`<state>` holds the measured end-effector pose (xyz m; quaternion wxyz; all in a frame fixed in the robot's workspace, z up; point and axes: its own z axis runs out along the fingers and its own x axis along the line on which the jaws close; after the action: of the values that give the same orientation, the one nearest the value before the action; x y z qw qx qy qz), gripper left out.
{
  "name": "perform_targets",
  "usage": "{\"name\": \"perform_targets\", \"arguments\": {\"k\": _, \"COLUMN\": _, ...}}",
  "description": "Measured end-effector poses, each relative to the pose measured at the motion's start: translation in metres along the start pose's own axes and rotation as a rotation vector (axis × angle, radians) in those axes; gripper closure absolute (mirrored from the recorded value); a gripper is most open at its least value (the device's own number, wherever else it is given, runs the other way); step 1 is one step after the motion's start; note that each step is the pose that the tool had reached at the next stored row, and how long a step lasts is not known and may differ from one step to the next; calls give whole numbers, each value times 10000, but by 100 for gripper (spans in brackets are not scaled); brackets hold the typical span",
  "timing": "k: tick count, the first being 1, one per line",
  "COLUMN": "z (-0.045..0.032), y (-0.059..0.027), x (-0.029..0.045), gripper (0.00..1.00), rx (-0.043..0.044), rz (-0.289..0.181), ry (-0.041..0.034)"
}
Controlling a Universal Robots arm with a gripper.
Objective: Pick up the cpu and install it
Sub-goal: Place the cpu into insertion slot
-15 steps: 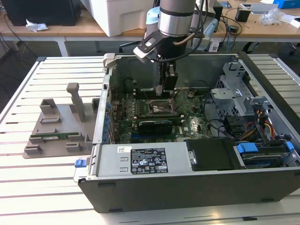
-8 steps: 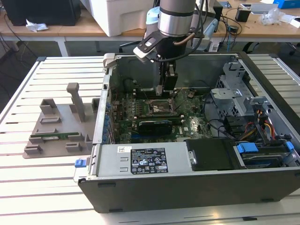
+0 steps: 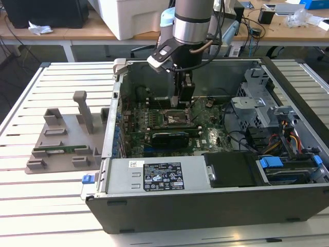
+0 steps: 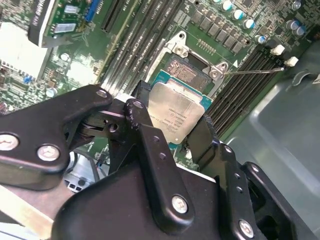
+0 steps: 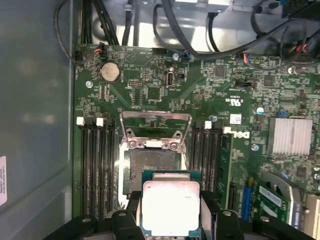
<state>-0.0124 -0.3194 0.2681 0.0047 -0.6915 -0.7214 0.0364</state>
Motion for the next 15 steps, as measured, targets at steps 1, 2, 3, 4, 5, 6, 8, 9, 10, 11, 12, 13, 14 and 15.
{"name": "perform_targets", "arguments": {"k": 1, "z": 12, "y": 1, "x": 11, "gripper": 45, "rx": 0, "rz": 0, "ry": 1}}
{"name": "perform_targets", "arguments": {"k": 2, "z": 32, "y": 3, "x": 24, "gripper": 45, "rx": -1, "rz": 1, "ry": 3}}
{"name": "perform_targets", "arguments": {"k": 3, "z": 42, "y": 3, "x": 29, "gripper": 45, "rx": 0, "rz": 1, "ry": 1}}
{"name": "perform_targets", "arguments": {"k": 4, "z": 55, "y": 5, "x": 33, "gripper": 45, "rx": 1, "rz": -1, "ry": -1}}
{"name": "perform_targets", "arguments": {"k": 5, "z": 66, "y": 6, "x": 36, "gripper": 45, "rx": 0, "rz": -1, "ry": 0}}
{"name": "perform_targets", "arguments": {"k": 6, "z": 74, "y": 6, "x": 37, "gripper": 45, "rx": 1, "rz": 0, "ry": 0}}
{"name": "perform_targets", "arguments": {"k": 8, "z": 93, "y": 7, "x": 40, "gripper": 45, "rx": 0, "rz": 1, "ry": 0}}
{"name": "perform_targets", "arguments": {"k": 9, "z": 99, "y": 7, "x": 41, "gripper": 45, "rx": 0, "rz": 0, "ry": 0}}
{"name": "perform_targets", "arguments": {"k": 10, "z": 108, "y": 8, "x": 41, "gripper": 45, "rx": 0, "rz": 1, "ry": 1}}
{"name": "perform_targets", "arguments": {"k": 11, "z": 115, "y": 8, "x": 42, "gripper": 45, "rx": 0, "rz": 1, "ry": 0}}
{"name": "perform_targets", "arguments": {"k": 12, "z": 127, "y": 9, "x": 43, "gripper": 45, "rx": 0, "rz": 1, "ry": -1}}
{"name": "perform_targets", "arguments": {"k": 13, "z": 134, "y": 9, "x": 43, "gripper": 45, "rx": 0, "rz": 1, "ry": -1}}
{"name": "perform_targets", "arguments": {"k": 14, "z": 141, "y": 10, "x": 44, "gripper": 45, "rx": 0, "rz": 0, "ry": -1}}
{"name": "perform_targets", "arguments": {"k": 15, "z": 154, "y": 11, "x": 45, "gripper": 45, "rx": 0, "rz": 1, "ry": -2}}
